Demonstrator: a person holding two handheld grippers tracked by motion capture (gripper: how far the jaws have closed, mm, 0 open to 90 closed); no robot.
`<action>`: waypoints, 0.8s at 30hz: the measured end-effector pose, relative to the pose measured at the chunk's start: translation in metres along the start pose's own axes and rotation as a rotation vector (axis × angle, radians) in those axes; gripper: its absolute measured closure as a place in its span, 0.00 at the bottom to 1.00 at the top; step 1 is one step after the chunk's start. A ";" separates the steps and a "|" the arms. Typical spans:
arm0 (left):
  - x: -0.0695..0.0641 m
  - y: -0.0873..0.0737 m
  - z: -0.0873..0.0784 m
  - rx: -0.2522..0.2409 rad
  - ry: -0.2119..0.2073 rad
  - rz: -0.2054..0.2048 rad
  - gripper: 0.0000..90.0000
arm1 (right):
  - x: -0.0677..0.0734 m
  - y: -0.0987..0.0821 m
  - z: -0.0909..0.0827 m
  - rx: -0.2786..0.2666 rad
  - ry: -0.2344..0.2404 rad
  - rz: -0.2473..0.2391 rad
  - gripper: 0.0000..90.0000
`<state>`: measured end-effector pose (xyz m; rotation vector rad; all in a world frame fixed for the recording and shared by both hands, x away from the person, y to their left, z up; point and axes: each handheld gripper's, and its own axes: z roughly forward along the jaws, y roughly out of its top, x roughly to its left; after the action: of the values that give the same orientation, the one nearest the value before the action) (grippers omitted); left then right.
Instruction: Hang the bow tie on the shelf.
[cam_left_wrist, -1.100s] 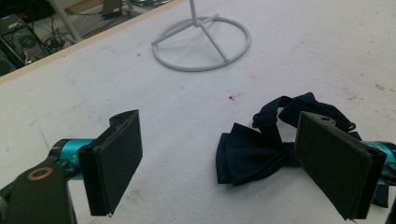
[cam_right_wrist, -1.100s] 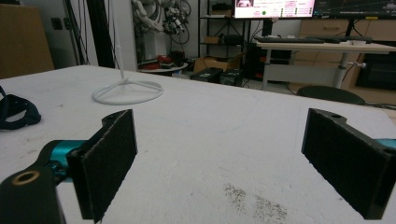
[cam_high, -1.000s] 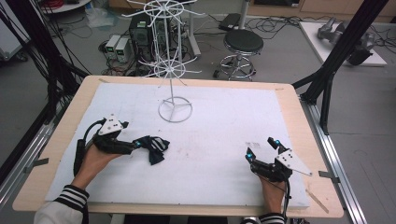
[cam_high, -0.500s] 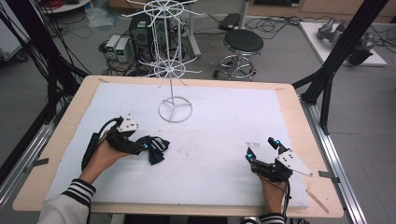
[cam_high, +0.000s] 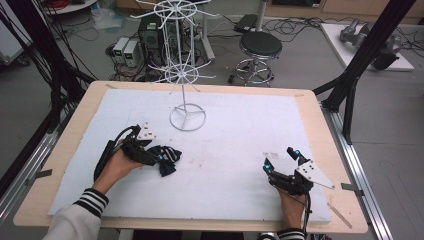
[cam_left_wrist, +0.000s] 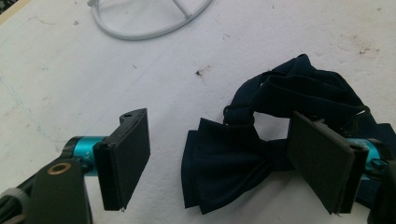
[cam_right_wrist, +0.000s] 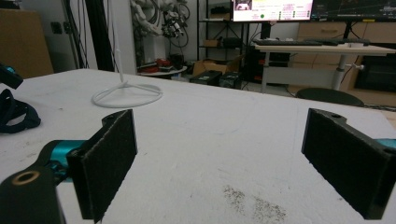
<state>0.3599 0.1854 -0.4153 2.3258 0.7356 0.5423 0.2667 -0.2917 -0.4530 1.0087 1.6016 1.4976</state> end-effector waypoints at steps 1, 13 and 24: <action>0.000 0.001 0.001 0.001 -0.005 0.003 0.28 | 0.000 0.000 0.000 0.001 -0.001 0.000 0.11; -0.001 0.008 0.003 0.023 -0.013 -0.001 0.39 | 0.000 0.000 0.000 -0.001 -0.001 0.002 0.10; -0.004 0.011 0.010 0.059 -0.034 0.015 0.47 | 0.000 0.000 0.000 -0.001 0.000 0.003 0.10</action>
<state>0.3659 0.1714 -0.4158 2.3906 0.7272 0.4928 0.2667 -0.2918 -0.4530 1.0106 1.5992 1.4999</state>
